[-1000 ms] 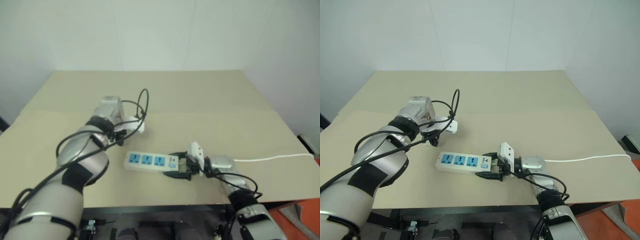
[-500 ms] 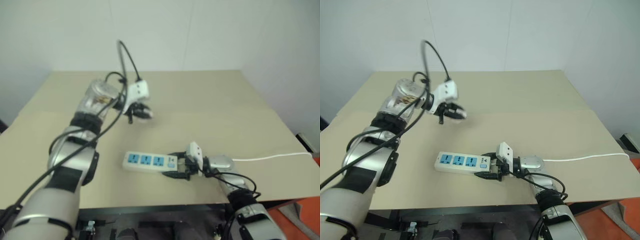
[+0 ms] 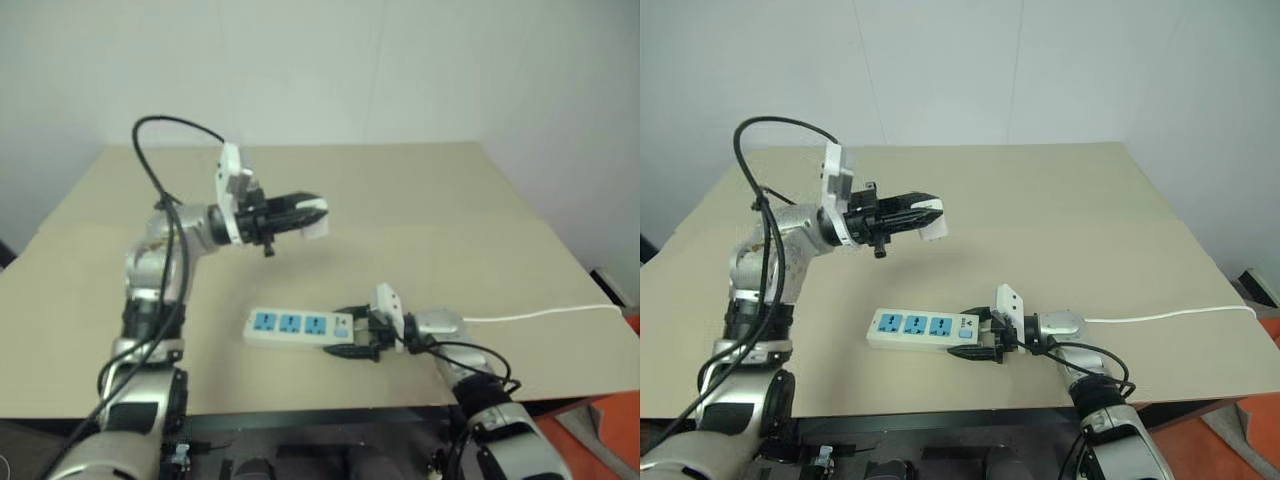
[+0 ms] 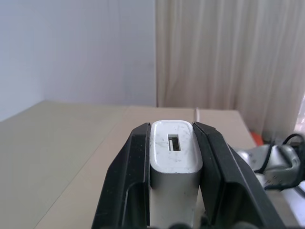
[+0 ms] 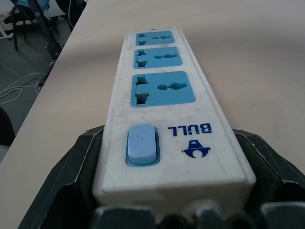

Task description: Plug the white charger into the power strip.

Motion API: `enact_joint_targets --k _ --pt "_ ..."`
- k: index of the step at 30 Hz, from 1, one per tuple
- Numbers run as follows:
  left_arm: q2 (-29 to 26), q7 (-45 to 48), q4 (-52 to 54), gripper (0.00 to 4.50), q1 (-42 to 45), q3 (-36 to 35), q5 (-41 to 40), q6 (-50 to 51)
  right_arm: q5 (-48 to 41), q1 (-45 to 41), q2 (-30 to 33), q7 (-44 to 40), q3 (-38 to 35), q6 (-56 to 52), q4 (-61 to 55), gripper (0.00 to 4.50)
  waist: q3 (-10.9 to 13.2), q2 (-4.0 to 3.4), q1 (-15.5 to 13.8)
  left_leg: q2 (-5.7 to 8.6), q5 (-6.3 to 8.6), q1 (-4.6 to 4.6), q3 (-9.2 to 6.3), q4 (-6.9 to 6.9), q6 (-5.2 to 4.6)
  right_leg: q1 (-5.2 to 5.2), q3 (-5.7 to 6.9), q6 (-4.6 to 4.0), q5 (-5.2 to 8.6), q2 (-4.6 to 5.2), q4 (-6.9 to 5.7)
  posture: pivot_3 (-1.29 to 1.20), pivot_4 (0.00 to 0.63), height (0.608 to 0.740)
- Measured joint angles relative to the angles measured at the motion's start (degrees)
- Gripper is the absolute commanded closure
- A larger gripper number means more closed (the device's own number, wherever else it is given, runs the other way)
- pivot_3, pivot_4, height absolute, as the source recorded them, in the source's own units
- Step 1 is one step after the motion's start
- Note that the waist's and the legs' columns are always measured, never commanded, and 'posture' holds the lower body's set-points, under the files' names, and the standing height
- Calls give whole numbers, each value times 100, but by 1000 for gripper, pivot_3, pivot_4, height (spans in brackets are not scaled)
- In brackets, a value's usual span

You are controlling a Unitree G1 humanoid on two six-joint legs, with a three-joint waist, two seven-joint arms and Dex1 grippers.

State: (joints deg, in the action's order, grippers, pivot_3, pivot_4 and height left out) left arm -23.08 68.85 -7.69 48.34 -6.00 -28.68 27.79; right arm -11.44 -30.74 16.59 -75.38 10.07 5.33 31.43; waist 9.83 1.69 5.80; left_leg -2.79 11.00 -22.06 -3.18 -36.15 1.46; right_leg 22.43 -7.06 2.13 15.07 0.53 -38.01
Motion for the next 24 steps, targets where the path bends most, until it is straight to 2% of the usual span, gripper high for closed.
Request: enact_joint_targets --k 13,24 --pt "-251 46 900 3491 -470 -90 -841 83 207 -645 -315 -455 62 994 1394 1063 -14 20 203 -2 0 49 2 8 1 -34 -8 1 0 -6 2 0 150 740" --pt "-471 488 936 3491 -1546 397 -400 -851 284 -730 -380 -468 60 1180 1634 1063 -18 23 282 -2 0 60 3 13 1 -46 -11 0 1 -6 7 0 150 740"
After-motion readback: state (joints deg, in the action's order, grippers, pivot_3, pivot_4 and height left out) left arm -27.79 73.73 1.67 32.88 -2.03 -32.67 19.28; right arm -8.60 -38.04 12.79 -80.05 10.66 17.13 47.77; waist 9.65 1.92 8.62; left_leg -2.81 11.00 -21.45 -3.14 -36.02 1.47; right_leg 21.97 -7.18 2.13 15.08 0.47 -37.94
